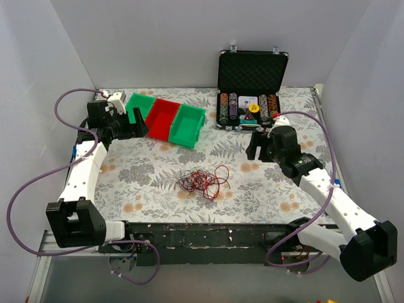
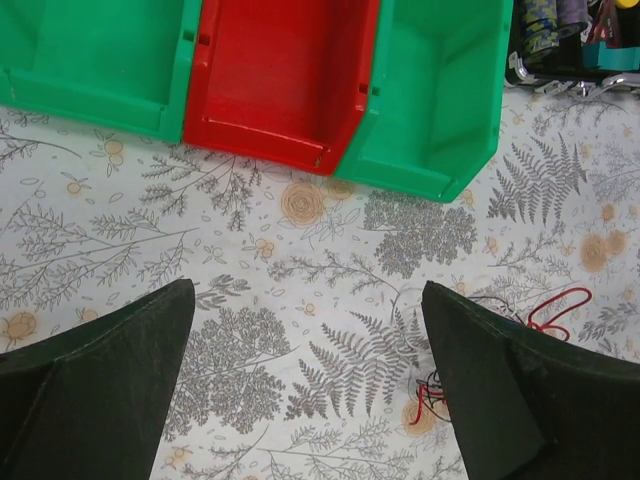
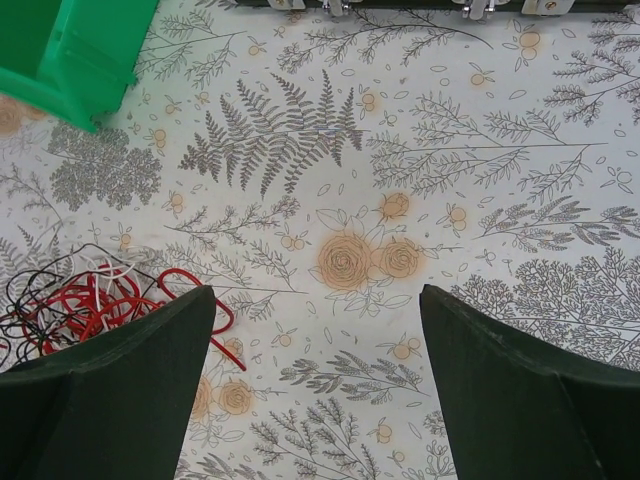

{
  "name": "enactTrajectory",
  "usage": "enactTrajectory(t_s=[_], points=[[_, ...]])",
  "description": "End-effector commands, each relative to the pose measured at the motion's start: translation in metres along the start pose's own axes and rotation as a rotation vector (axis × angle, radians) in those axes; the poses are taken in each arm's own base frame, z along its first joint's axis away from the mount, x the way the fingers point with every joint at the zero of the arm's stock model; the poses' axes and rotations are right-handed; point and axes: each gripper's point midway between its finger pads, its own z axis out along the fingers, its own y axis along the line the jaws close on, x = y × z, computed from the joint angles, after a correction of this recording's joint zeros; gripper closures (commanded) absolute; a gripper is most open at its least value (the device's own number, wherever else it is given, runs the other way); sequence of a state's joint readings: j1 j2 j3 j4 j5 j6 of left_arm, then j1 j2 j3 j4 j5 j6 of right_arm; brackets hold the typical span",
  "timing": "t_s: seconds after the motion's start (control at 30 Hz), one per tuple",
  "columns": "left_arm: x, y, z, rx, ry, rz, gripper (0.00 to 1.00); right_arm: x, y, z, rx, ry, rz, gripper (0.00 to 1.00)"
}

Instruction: Untangle the cables

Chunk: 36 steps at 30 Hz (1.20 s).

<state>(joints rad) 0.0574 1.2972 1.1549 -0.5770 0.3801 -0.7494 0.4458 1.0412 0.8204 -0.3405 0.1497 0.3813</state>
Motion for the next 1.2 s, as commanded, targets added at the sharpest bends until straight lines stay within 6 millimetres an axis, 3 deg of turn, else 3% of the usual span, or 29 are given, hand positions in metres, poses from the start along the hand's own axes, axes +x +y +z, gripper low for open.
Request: enactTrajectory(t_s=[0.0,0.2,0.3,0.33,0.47,0.6,0.7,0.9,1.03,1.17], points=[[-0.021,-0.003,0.012,0.033,-0.057,0.007,0.02,0.003,0.008,0.005,-0.041,-0.009,-0.016,0.08],[-0.049,-0.003,0.051,0.078,-0.071,-0.012,0.02,0.022,0.013,0.014,-0.069,0.014,-0.025,0.08],[-0.056,0.001,0.080,0.056,-0.047,0.012,0.02,0.027,0.014,0.016,-0.063,0.021,-0.030,0.07],[-0.054,-0.012,0.093,0.065,-0.033,0.050,0.02,0.030,0.014,0.017,-0.062,0.029,-0.034,0.07],[-0.055,-0.010,0.126,0.029,-0.029,0.102,0.02,0.032,0.016,0.018,-0.064,0.034,-0.040,0.07],[-0.059,0.007,0.156,-0.022,-0.041,0.116,0.04,0.034,0.021,0.017,-0.079,0.033,-0.036,0.07],[-0.077,0.025,0.167,-0.113,-0.115,0.147,0.13,0.033,0.027,0.014,-0.100,0.029,-0.033,0.07],[-0.094,0.036,0.178,-0.152,-0.186,0.184,0.22,0.035,0.036,0.013,-0.136,0.036,-0.035,0.08],[-0.080,0.043,0.192,-0.160,-0.154,0.192,0.25,0.039,0.041,0.018,-0.145,0.052,-0.032,0.09],[-0.053,0.061,0.210,-0.201,-0.094,0.217,0.24,0.045,0.047,0.023,-0.157,0.069,-0.038,0.11]])
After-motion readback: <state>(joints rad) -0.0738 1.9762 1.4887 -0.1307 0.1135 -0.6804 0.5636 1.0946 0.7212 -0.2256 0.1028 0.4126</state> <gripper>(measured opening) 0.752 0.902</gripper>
